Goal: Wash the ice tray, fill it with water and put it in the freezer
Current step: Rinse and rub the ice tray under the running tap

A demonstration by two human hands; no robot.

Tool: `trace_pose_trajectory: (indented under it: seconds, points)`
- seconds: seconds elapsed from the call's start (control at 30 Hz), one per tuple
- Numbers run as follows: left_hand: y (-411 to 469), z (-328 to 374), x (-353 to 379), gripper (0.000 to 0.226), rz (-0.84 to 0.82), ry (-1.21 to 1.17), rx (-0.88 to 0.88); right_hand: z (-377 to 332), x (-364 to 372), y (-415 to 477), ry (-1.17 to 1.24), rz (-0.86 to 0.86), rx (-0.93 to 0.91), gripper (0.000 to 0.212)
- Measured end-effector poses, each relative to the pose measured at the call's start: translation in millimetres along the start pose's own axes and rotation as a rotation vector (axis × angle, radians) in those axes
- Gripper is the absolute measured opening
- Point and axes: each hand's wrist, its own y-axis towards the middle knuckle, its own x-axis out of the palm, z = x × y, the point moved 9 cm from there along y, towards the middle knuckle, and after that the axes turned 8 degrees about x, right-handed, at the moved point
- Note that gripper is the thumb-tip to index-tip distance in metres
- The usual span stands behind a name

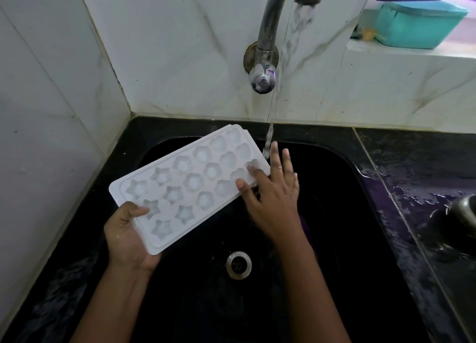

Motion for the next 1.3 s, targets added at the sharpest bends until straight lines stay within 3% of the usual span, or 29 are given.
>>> trace_pose_trajectory:
  seconds: [0.1,0.2,0.3,0.37,0.53,0.7,0.87,1.0,1.17,1.3]
  points:
    - [-2,-6,0,0.07,-0.009,0.014,-0.04,18,-10,2,-0.042,0.029,0.071,0.048]
    - [-3,-12,4,0.069,-0.026,-0.004,-0.074,9,-10,-3,-0.041,0.118,0.068,0.057]
    - [0,-7,0,0.081,-0.011,-0.01,-0.049,-2,1,-3,-0.002,0.049,0.009,0.069]
    - [1,-2,-3,0.084,-0.002,-0.007,-0.028,3,-3,0,0.017,0.027,-0.003,0.068]
    - [-3,-11,3,0.066,-0.028,0.003,-0.073,11,-14,-2,-0.032,0.152,0.075,0.059]
    - [-1,-6,-4,0.074,0.032,0.037,-0.015,6,-6,0,0.001,0.051,0.018,0.069]
    - [-4,-13,5,0.079,-0.016,0.038,-0.067,14,-18,-1,-0.031,0.157,0.093,0.057]
    - [-2,-6,1,0.077,0.012,0.025,-0.021,-2,-1,-3,-0.028,0.049,0.003,0.07]
    - [-3,-10,0,0.076,0.014,0.04,-0.044,19,-12,0,-0.055,0.109,0.112,0.053]
    - [-3,-8,-1,0.088,0.022,0.058,-0.022,-1,-2,-4,-0.022,0.08,0.039,0.068]
